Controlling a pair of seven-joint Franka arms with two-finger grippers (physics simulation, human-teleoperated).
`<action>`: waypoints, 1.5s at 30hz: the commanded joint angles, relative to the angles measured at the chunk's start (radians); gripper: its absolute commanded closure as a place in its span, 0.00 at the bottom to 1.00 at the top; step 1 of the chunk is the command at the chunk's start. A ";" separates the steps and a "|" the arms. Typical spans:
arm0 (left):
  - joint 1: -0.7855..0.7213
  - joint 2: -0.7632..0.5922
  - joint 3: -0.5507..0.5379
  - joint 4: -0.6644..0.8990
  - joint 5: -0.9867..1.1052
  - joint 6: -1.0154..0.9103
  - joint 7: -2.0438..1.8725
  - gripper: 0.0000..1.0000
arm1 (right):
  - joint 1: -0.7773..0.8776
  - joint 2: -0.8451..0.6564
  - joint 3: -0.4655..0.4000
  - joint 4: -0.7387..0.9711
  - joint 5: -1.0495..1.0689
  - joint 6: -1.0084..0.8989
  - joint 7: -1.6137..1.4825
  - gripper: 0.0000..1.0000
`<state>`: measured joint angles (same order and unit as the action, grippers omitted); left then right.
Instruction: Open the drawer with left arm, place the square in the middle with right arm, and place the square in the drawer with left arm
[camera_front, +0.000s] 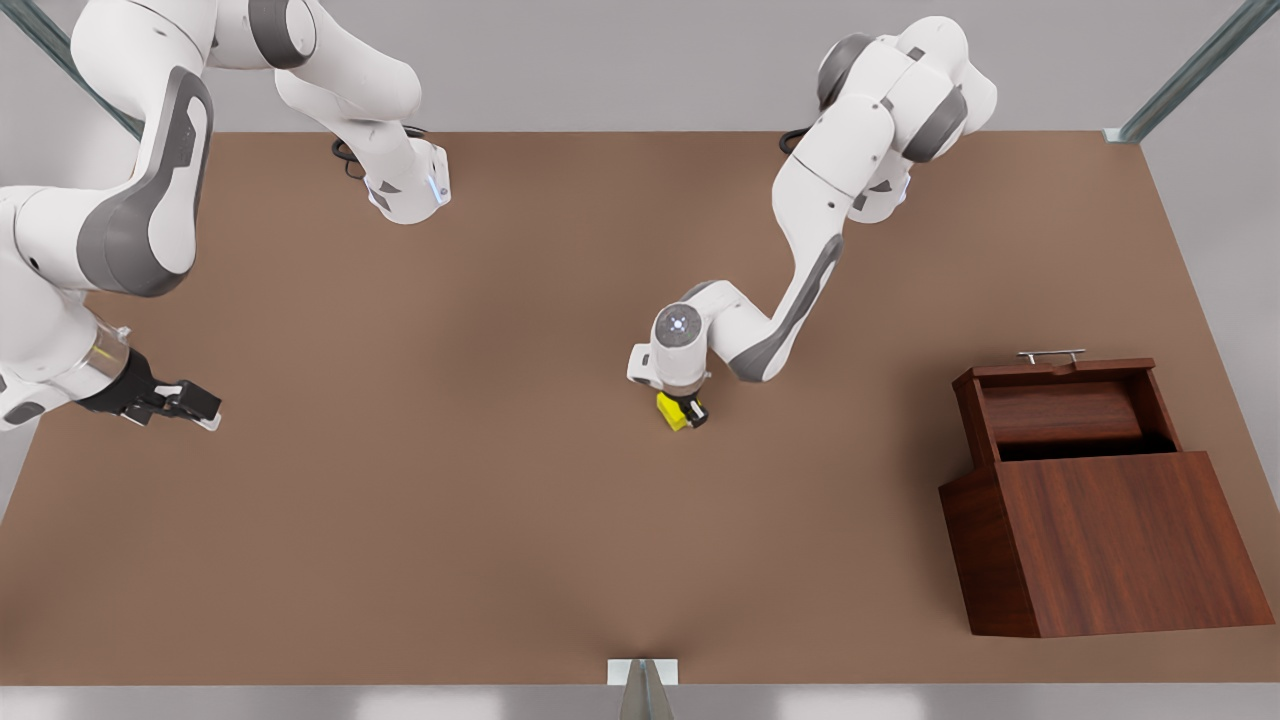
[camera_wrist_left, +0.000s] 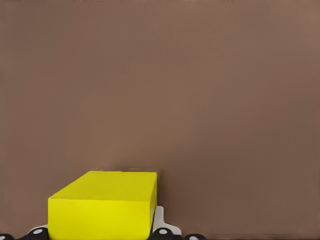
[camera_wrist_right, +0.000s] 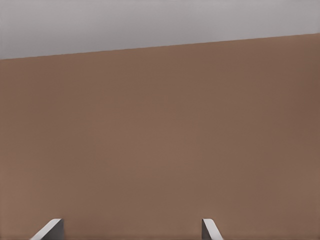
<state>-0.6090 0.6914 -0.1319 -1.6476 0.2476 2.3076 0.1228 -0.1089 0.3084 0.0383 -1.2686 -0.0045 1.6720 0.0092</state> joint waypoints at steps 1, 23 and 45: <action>0.000 -0.015 0.000 0.000 -0.019 -0.017 0.001 0.32 | 0.000 0.000 0.000 0.000 0.000 0.000 0.000 0.00; 0.078 -0.343 0.752 -0.012 -0.249 -0.539 1.239 0.32 | -0.002 0.001 0.000 -0.002 -0.002 0.028 0.002 0.00; 0.482 -0.457 0.261 0.227 -0.269 -0.611 -0.025 0.00 | -0.002 0.000 -0.008 0.000 -0.002 0.028 0.002 0.00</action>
<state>-0.1089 0.2161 0.0859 -1.4176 -0.0276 1.7053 0.0971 -0.1104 0.3084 0.0307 -1.2686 -0.0061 1.6996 0.0107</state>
